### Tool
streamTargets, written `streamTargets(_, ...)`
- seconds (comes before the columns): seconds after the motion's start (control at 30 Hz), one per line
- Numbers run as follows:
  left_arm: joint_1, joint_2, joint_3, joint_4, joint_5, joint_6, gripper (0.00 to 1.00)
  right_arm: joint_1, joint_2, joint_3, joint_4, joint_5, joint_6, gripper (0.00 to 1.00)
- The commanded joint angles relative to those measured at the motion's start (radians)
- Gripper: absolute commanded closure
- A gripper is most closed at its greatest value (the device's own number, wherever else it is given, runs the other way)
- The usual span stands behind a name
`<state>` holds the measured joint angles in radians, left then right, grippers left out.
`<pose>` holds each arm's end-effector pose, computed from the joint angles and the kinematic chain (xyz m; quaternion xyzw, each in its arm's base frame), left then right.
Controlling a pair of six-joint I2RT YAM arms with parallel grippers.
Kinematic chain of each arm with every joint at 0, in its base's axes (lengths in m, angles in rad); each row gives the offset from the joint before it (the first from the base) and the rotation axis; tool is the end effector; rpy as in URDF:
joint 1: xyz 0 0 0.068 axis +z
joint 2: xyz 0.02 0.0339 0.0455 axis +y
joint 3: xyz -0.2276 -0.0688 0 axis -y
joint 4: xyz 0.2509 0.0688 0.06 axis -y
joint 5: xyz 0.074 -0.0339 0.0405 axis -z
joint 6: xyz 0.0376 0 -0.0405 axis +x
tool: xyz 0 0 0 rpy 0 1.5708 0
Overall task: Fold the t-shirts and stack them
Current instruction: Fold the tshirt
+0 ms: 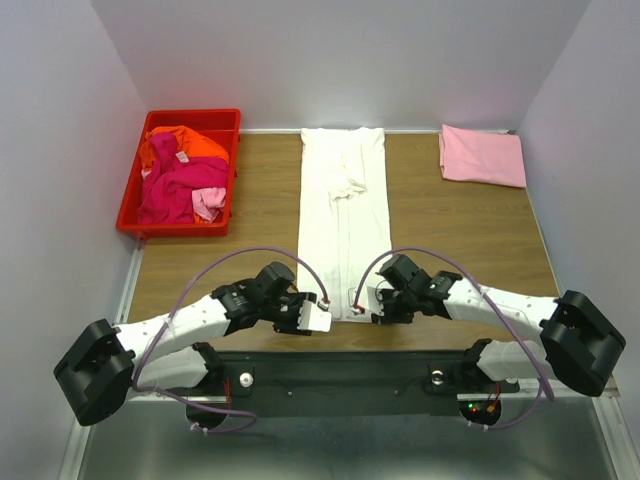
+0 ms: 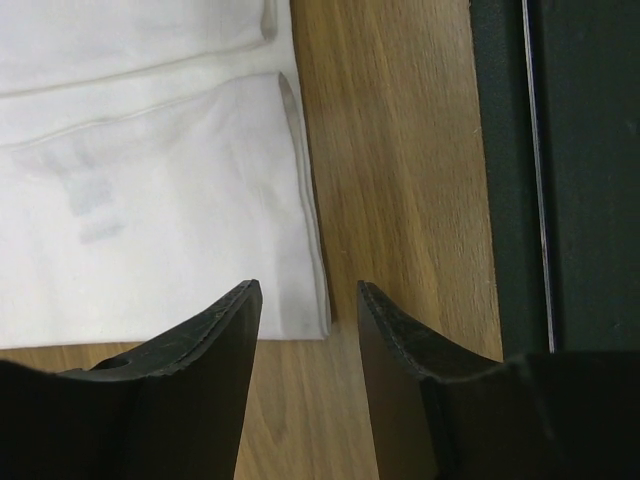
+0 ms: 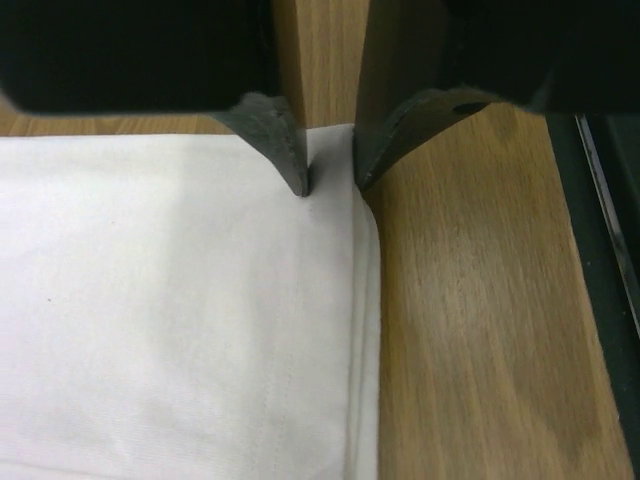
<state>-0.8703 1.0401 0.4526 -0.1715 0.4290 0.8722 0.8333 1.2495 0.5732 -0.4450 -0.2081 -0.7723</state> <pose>0.1333 -0.1824 0.1462 0.7410 0.5137 -0.1952 0.3860 0.1486 0.1751 0.1194 -0.7135 0.6569 0.1080 0.2185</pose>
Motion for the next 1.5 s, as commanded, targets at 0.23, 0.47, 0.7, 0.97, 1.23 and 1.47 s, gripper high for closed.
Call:
streamTargets(0.23, -0.035, 0.138, 0.015, 0.043, -0.111, 0.008, 0.43, 0.015, 0.027, -0.065, 0.031, 0.078, 0.034, 0.99)
streamTargets(0.47, -0.035, 0.185, 0.02, 0.049, -0.13, 0.031, 0.78, 0.015, 0.004, -0.07, 0.029, 0.09, 0.041, 0.99)
streamTargets(0.7, -0.035, 0.137, 0.081, -0.023, -0.116, 0.01, 1.0, 0.015, -0.016, 0.017, -0.02, 0.134, 0.058, 0.99)
streamTargets(0.97, 0.019, 0.049, 0.192, -0.056, -0.066, -0.058, 1.0, 0.004, -0.001, 0.174, -0.073, 0.157, 0.038, 0.99)
streamTargets(1.23, 0.137, 0.044, 0.264, -0.043, -0.015, 0.013, 1.0, -0.091, -0.019, 0.231, -0.061, 0.159, -0.045, 0.99)
streamTargets(1.47, 0.278, 0.196, 0.383, 0.07, 0.001, 0.085, 1.0, -0.244, 0.089, 0.368, -0.005, 0.118, -0.185, 0.99)
